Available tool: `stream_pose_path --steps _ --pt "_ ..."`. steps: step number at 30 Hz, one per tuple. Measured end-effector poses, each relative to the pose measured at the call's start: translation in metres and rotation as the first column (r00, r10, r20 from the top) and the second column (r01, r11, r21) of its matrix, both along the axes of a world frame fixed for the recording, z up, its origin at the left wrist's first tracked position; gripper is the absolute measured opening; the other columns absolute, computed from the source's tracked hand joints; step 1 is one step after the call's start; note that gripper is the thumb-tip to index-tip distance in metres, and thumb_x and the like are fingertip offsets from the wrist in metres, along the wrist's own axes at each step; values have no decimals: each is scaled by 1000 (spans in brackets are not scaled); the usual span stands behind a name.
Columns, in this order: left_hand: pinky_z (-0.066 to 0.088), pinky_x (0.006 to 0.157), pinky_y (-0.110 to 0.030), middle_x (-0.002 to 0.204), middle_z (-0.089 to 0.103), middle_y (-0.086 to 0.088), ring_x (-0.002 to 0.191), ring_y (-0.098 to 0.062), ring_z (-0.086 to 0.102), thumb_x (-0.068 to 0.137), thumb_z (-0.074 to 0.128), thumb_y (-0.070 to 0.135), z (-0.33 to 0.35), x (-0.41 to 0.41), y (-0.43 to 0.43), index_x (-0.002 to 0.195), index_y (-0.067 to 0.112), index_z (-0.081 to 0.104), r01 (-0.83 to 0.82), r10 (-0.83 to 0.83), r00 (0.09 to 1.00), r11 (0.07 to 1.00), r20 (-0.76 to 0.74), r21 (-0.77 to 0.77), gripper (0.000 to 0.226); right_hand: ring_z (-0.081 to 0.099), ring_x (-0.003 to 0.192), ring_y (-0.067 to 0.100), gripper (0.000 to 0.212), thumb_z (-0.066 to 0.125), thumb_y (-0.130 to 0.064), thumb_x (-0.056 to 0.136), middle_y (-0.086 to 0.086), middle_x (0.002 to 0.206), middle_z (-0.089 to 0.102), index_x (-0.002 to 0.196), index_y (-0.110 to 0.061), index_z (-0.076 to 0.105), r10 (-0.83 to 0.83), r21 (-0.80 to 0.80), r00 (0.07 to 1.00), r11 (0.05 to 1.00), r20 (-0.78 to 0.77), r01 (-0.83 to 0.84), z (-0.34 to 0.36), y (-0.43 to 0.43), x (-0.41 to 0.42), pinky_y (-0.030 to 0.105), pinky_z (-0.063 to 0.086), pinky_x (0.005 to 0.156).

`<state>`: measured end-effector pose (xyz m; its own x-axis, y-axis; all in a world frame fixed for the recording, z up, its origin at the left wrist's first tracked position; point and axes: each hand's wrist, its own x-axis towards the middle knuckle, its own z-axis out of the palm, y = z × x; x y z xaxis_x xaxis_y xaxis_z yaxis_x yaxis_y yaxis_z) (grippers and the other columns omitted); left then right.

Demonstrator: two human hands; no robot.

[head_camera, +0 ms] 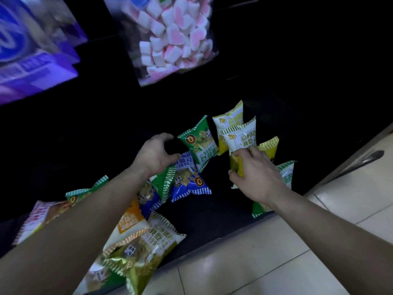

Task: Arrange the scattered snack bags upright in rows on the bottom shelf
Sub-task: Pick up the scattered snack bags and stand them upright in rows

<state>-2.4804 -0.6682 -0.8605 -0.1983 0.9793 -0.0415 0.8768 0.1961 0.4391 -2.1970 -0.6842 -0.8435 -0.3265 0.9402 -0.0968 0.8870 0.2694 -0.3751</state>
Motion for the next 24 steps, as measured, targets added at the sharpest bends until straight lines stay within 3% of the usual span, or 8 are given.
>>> stream_pose_path --steps 6,11,16,20,24 --pt "53 87 -36 145 45 -1 113 -24 60 86 70 45 0 -15 -70 143 32 41 86 -94 989 993 -117 -77 66 38 128 28 57 53 -45 94 5 139 42 144 -23 37 124 -36 990 992 63 -122 0 -19 -22 41 40 101" --pt "46 97 -36 147 40 1 130 -22 44 83 72 47 -19 -29 -77 149 29 33 56 -70 988 993 -139 -103 78 45 127 28 61 57 -43 94 6 138 42 146 -20 35 287 -218 950 942 122 -257 -31 -13 -55 37 44 91" --pt "41 105 -38 150 38 2 136 -23 36 82 74 42 -28 -47 -71 150 31 31 89 -97 984 994 -152 -63 81 49 124 36 62 51 -52 96 17 140 44 142 -12 38 98 -406 989 913 109 -46 -88 8 -91 42 45 98" --pt "41 103 -36 150 37 2 134 -24 39 84 72 44 -45 -48 -61 151 30 28 83 -89 989 995 -116 -52 82 56 111 36 49 49 -48 98 19 128 50 127 -9 42 -68 -444 997 893 38 78 -126 8 -109 43 50 89" --pt "46 97 -38 149 38 1 127 -27 47 84 72 45 -59 -45 -60 151 28 30 78 -79 995 997 -56 -26 81 60 94 28 32 59 -36 97 17 111 62 110 -7 53 -168 -441 982 890 -83 115 -136 7 -113 32 45 71"
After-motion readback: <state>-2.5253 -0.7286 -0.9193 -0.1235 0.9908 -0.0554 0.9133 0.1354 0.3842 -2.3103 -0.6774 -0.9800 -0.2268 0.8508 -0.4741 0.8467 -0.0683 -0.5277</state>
